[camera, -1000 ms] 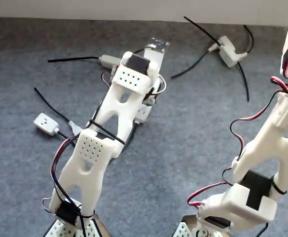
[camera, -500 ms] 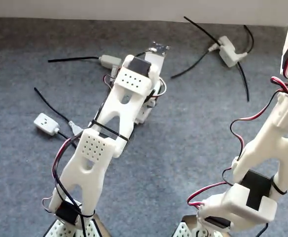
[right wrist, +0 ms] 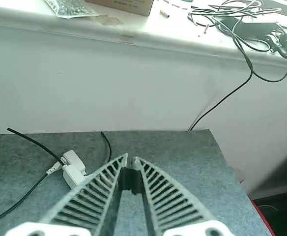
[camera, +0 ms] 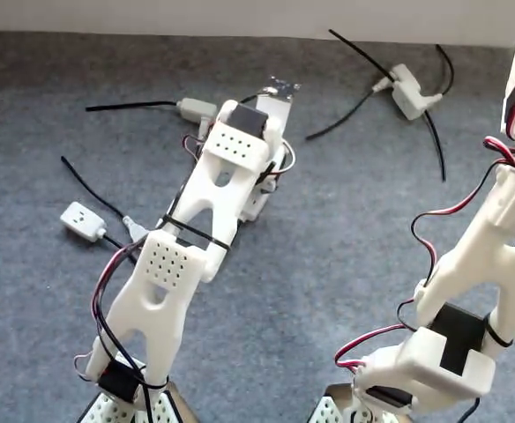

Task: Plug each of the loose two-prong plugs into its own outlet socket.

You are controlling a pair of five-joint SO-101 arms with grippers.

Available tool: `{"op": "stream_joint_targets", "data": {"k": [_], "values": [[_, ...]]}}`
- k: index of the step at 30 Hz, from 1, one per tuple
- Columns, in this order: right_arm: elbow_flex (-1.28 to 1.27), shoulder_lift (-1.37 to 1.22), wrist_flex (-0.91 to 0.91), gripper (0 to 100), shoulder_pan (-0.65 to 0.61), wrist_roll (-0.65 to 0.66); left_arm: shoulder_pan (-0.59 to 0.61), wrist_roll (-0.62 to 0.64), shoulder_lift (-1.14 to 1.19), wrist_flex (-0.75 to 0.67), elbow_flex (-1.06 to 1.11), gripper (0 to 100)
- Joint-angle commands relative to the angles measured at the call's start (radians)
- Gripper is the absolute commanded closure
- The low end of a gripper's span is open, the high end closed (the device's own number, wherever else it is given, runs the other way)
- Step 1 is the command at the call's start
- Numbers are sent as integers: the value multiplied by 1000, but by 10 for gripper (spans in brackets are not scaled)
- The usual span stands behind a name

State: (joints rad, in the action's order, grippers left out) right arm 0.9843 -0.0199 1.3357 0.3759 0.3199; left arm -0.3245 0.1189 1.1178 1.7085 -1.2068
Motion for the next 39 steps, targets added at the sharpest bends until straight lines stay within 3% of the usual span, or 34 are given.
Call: {"op": "stream_joint_targets", "data": {"k": [1, 4, 7, 13, 26, 30, 36, 39], "values": [[7, 44, -22, 991, -8, 11, 15, 3, 22, 3, -47, 940], [7, 44, -21, 991, -8, 11, 15, 8, 21, 51, -131, 829], [7, 45, -21, 991, -8, 11, 25, 9, 21, 61, -216, 789], [7, 45, -21, 991, -10, 12, 42, 9, 22, 61, -318, 779], [7, 45, -22, 991, -10, 12, 48, 0, 31, 57, -114, 779], [7, 45, -22, 991, -10, 12, 77, -37, 31, -15, -31, 786], [7, 45, -21, 991, -10, 12, 82, -34, 21, -89, -10, 986], [8, 47, -19, 991, -10, 12, 82, -32, 22, -97, -119, 982]]}}
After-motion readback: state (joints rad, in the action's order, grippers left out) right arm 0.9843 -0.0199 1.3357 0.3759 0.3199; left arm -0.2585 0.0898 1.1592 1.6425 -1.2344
